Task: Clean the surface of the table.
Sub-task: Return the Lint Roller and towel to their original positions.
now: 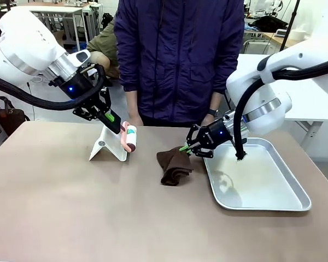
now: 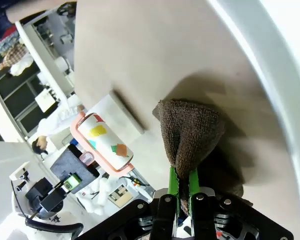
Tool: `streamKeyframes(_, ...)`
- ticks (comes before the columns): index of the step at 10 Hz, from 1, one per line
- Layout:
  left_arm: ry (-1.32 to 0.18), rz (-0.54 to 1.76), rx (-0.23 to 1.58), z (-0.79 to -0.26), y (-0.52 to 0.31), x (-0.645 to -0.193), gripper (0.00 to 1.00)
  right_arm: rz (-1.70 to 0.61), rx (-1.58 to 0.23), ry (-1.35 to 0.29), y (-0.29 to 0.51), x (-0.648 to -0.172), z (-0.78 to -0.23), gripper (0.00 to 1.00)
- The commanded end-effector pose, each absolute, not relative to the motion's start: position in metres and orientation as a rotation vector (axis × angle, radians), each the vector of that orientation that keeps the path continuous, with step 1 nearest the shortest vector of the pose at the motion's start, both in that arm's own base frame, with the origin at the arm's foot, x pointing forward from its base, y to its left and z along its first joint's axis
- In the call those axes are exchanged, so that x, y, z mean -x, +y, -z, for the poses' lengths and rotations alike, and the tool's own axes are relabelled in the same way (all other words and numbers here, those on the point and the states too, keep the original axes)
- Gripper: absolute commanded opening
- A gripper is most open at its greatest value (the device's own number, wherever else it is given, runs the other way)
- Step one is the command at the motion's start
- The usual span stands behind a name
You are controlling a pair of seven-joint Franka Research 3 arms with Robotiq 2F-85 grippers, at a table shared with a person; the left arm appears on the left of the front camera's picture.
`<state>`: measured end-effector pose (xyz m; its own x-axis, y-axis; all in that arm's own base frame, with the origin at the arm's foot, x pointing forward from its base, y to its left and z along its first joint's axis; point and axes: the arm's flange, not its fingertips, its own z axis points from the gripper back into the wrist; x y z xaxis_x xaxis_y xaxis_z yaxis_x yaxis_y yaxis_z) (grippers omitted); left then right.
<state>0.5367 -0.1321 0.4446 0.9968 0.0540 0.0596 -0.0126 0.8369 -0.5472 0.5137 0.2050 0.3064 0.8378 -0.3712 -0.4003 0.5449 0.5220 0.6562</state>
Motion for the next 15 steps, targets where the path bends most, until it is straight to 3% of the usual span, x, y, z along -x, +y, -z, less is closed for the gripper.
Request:
streamKeyframes(1, -0.041, -0.032, 0.541, -0.449, -0.133, -0.543, 0.21, 0.546, -0.817, 0.276, 0.204, -0.524, -0.310, 0.08)
streamKeyframes(9, -0.074, -0.035, 0.578, -0.445, -0.132, -0.537, 0.21, 0.554, -0.861, 0.221, 0.205, -0.514, -0.306, 0.08)
streamKeyframes(15, -0.005, -0.058, 0.564, -0.434, -0.113, -0.565, 0.21, 0.614, -0.814, 0.261, 0.210, -0.518, -0.278, 0.08)
